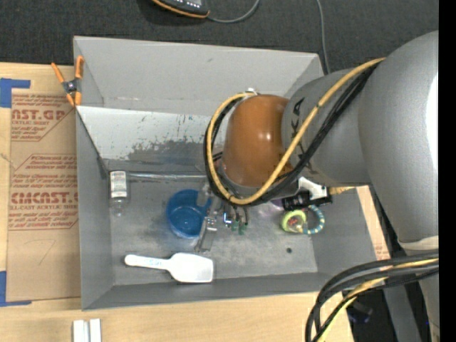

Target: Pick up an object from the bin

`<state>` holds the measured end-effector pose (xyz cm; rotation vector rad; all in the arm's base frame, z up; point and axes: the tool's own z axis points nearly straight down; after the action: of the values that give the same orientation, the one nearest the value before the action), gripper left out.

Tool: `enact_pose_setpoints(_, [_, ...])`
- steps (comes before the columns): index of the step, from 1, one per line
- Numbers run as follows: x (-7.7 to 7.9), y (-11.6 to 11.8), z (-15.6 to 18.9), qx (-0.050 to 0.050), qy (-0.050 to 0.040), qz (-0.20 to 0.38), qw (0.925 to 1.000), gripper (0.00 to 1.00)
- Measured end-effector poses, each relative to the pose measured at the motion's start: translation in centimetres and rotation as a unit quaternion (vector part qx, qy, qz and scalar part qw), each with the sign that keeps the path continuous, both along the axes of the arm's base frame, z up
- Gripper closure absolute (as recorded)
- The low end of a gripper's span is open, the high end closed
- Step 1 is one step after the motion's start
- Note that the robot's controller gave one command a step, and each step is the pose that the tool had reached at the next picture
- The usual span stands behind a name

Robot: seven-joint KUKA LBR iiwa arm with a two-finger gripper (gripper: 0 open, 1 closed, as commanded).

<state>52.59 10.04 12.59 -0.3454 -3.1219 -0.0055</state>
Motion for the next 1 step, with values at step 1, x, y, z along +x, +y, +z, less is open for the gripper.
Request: enact_pose_setpoints(1, [2.93, 2.34, -5.69, 0.000, -0.0023, -0.033, 0.9995, 0.00])
